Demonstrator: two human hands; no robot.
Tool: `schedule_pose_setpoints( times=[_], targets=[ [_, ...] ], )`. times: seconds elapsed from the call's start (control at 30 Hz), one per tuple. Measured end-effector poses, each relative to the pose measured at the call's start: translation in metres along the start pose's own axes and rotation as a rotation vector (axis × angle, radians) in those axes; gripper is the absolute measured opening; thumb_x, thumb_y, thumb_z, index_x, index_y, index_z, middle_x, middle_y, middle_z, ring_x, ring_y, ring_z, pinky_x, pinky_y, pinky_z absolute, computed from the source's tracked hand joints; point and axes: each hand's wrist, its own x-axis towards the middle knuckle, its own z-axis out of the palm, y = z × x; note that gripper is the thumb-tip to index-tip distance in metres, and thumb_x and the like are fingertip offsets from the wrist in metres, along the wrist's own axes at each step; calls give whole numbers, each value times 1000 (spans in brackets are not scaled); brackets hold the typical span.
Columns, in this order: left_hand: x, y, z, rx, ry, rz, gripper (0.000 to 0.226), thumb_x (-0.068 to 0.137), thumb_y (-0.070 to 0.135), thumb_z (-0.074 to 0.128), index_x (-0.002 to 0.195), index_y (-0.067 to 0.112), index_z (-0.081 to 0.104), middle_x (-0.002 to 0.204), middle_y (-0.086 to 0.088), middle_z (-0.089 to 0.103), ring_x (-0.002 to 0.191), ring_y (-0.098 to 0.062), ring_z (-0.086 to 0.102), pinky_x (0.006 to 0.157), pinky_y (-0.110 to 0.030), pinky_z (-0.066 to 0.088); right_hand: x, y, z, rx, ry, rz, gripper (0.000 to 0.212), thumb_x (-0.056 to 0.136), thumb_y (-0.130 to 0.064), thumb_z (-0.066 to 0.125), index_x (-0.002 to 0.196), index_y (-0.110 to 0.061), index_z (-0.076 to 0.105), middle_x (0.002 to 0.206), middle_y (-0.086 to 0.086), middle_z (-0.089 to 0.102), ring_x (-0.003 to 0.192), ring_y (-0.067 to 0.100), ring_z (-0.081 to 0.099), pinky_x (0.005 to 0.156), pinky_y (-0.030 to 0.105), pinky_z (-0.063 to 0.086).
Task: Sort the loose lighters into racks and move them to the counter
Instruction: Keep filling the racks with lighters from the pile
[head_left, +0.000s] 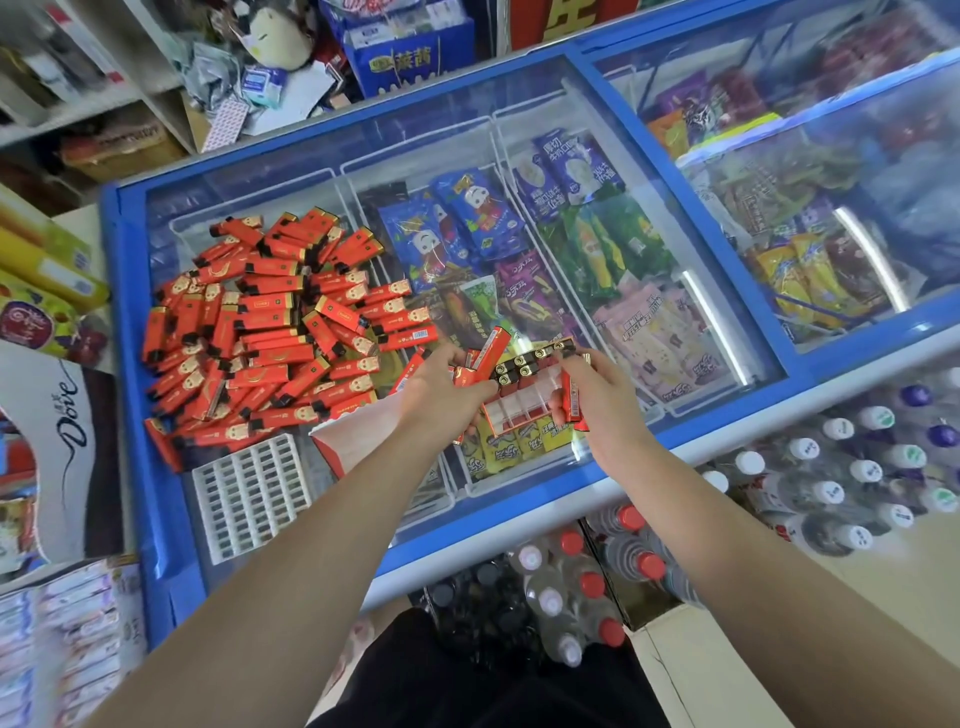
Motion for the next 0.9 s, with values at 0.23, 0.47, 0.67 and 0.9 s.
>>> schedule_pose_setpoints(
  times=[0.23,0.47,0.67,0.9],
  targets=[
    [-1,0,0,-5,1,-10,30,94,24,75,115,26,54,67,-4,67,44,-10,57,45,-23,47,0,4,-11,54,26,86,22,105,-11,51,120,-2,65,86,9,77,77,21,72,66,34,59],
    [-2,0,0,-6,4,-23,32,94,25,75,117,25,54,69,-6,68,47,-11,58,46,-22,46,3,-2,-15,-182,70,-40,7,103,-7,55,106,-13,59,81,-3,62,57,-1,59,48,12,43],
    [-3,1,0,-1,3,-25,29,94,24,75,114,25,54,68,-5,68,45,-10,57,43,-21,45,8,-6,-13,-445,23,-202,20,98,-3,57,105,-22,61,86,5,70,74,16,70,67,41,57],
    [-3,2,-2,-11,-12,-31,27,94,22,75,109,25,53,69,-5,67,42,-8,56,42,-19,44,12,-3,-11,-497,51,-267,25,93,-4,65,100,-28,67,97,-4,65,79,14,64,77,38,56]
  ],
)
